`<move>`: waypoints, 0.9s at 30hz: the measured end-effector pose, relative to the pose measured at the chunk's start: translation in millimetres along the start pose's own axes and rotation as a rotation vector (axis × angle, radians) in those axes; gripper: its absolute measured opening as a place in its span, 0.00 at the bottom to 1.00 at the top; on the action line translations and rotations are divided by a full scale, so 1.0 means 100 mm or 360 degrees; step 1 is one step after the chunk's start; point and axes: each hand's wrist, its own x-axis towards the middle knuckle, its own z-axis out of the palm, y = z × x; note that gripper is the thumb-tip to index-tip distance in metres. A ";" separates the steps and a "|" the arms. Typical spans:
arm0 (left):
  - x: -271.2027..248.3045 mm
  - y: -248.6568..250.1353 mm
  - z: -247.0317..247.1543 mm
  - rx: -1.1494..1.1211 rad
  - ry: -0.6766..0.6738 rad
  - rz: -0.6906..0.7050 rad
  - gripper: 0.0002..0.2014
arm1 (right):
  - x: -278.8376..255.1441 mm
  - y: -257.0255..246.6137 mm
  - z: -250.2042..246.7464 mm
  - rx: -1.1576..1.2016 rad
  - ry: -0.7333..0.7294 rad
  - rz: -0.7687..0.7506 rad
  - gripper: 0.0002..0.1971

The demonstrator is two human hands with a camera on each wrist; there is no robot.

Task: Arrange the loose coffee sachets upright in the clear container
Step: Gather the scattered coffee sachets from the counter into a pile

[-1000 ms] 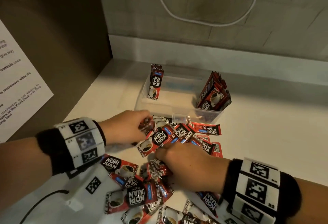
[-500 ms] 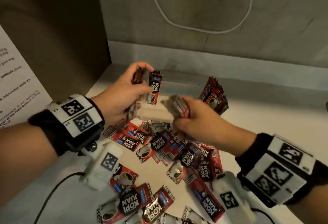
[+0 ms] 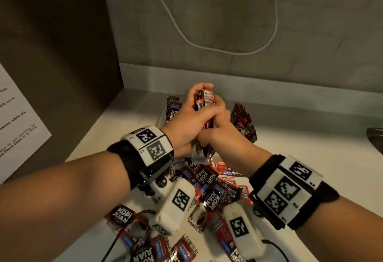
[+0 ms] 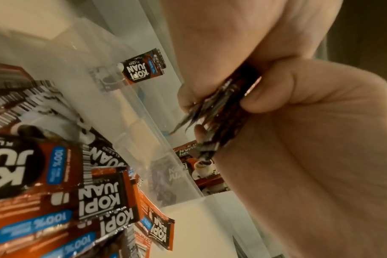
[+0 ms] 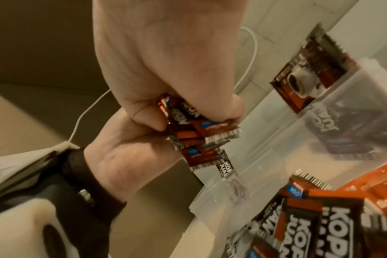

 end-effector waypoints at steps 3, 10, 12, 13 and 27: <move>0.14 -0.03 0.05 0.0103 0.0123 0.0088 0.19 | 0.01 0.00 -0.15 -0.0232 0.0046 0.0012 0.57; 0.57 -0.25 0.05 0.0515 0.0315 0.0359 0.28 | 0.15 0.14 -0.68 0.0053 0.0840 0.0178 0.41; 0.65 -0.38 0.09 0.0619 0.0305 0.0306 0.24 | 0.18 0.23 -0.76 0.0220 0.0832 0.0304 0.33; 0.68 -0.44 0.11 0.0661 0.0294 0.0274 0.22 | 0.17 0.28 -0.78 0.0255 0.0815 0.0353 0.31; 0.77 -0.69 0.39 0.0408 0.0195 -0.0383 0.22 | 0.30 0.55 -0.68 0.0603 0.0484 0.0421 0.27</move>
